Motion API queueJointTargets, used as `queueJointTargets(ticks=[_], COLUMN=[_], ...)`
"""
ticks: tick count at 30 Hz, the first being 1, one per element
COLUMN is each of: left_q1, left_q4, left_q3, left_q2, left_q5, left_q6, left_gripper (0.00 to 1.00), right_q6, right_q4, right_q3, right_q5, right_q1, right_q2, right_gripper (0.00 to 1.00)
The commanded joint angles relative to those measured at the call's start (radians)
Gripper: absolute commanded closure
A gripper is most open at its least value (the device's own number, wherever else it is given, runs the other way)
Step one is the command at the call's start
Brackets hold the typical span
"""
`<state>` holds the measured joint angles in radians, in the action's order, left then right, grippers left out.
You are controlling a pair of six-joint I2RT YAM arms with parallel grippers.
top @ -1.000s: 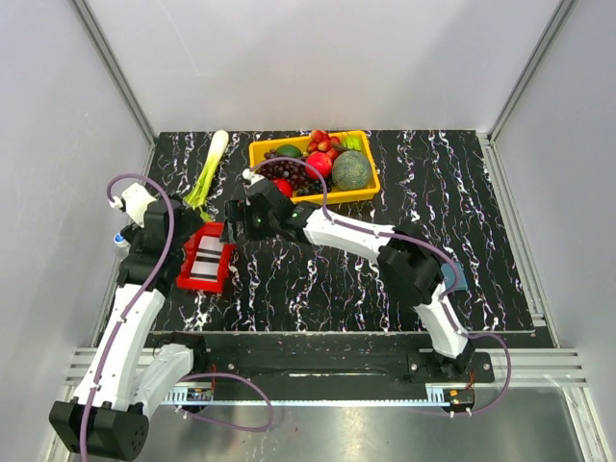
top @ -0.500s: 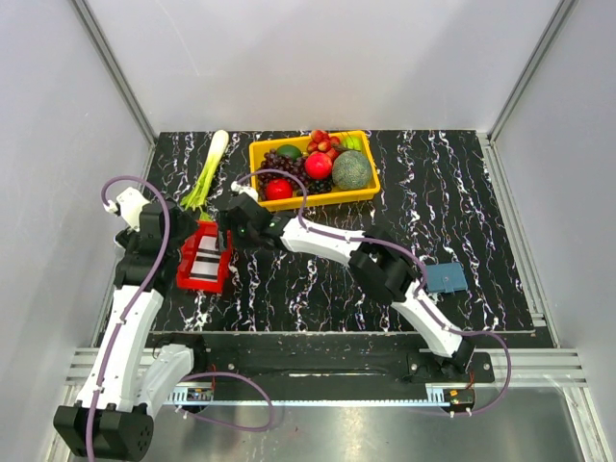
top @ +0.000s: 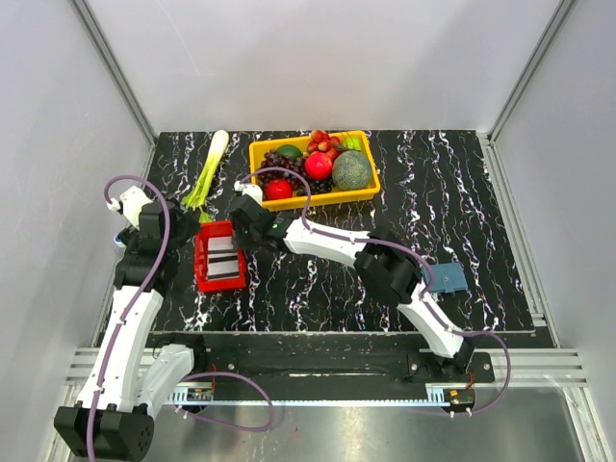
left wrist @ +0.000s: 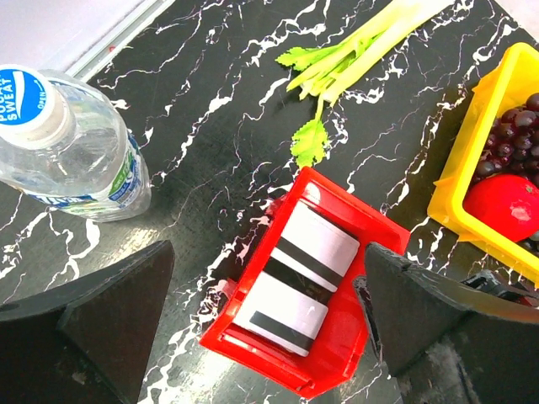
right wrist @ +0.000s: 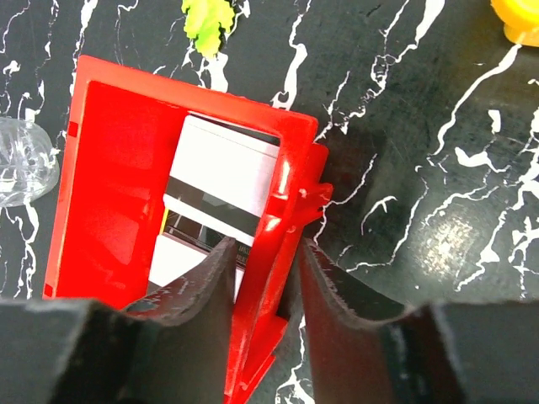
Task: Put the credit cards into the card holder
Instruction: Move the storage box to the center of the board.
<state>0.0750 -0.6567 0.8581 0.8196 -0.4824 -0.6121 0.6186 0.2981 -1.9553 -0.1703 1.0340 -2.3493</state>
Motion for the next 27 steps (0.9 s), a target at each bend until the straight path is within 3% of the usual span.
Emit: queueJointTargets(ticks=[1,7,20,27], left_q1=[-0.006,-0.006,0.005,0.190], left_q4=[0.042,0.068,0.255,0.364], left_q3=[0.025,0.012,-0.037,-0.036], left_q2=[0.000,0.010,0.127,0.245], left_q5=[0.033,0.073,0.407,0.406], left_q6=[0.018,0.026,0.103,0.132], left_gripper=[0.01,0.01,0.01,0.01], right_q6=[-0.068,-0.144,-0.099,-0.030], right_q4=[0.022,0.035,0.041,0.070], right_q3=[0.045,0.143,0.617,0.906], right_q5=[-0.078,-0.132,-0.310,-0.360], right_q1=[-0.002,-0.003,-0.132,-0.270], right_q2=[0.105,0.183,0.580,0.850], right_gripper=[0.64,0.86,0.89,0.90])
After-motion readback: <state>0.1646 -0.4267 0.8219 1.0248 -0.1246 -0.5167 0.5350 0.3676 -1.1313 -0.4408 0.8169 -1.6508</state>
